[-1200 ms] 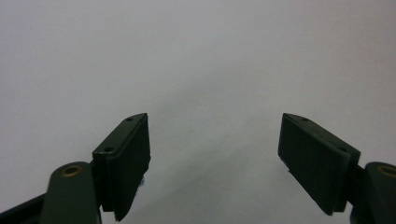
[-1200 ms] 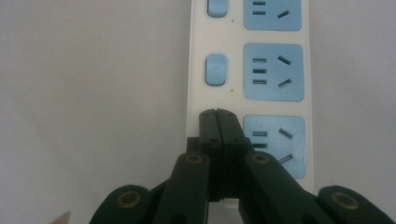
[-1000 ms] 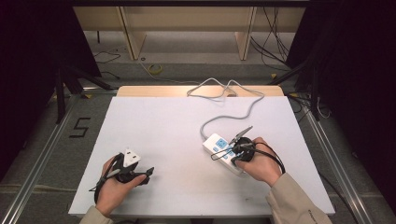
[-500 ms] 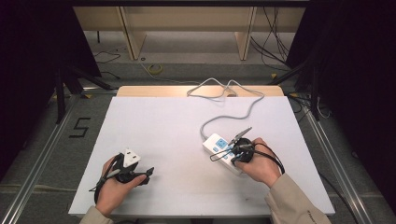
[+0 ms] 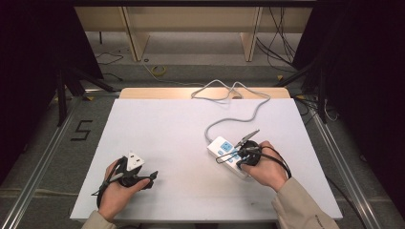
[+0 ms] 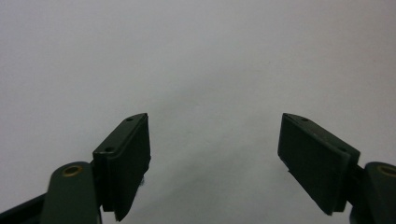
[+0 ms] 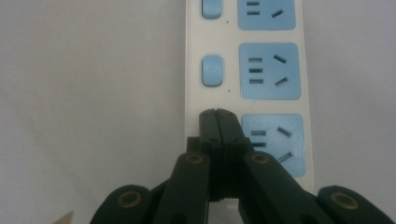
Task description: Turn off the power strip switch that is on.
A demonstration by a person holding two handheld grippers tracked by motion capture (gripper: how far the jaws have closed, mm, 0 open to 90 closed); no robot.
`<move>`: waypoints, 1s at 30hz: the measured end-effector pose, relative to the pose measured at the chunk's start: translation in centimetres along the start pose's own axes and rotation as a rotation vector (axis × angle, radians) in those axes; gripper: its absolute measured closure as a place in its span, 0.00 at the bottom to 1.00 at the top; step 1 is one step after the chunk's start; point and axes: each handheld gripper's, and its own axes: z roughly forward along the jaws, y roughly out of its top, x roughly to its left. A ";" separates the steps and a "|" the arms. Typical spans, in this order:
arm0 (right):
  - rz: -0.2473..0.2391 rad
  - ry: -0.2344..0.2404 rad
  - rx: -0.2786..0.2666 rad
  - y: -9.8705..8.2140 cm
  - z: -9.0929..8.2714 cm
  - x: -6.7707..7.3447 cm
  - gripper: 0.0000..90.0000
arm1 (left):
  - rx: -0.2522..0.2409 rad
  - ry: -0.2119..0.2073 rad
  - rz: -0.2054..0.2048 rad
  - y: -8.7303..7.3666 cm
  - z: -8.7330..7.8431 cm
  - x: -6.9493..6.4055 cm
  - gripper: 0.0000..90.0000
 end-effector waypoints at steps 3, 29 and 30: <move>0.001 0.018 -0.005 0.1 0.2 0.0 1.00 | 0.002 0.002 -0.001 0.0 0.0 0.1 0.28; -0.004 -0.009 0.022 0.2 0.1 0.2 1.00 | -0.001 0.003 -0.002 -0.2 -0.2 0.1 0.28; -0.005 -0.012 0.023 0.2 0.1 0.3 1.00 | 0.001 0.003 -0.002 -0.1 -0.2 0.1 0.28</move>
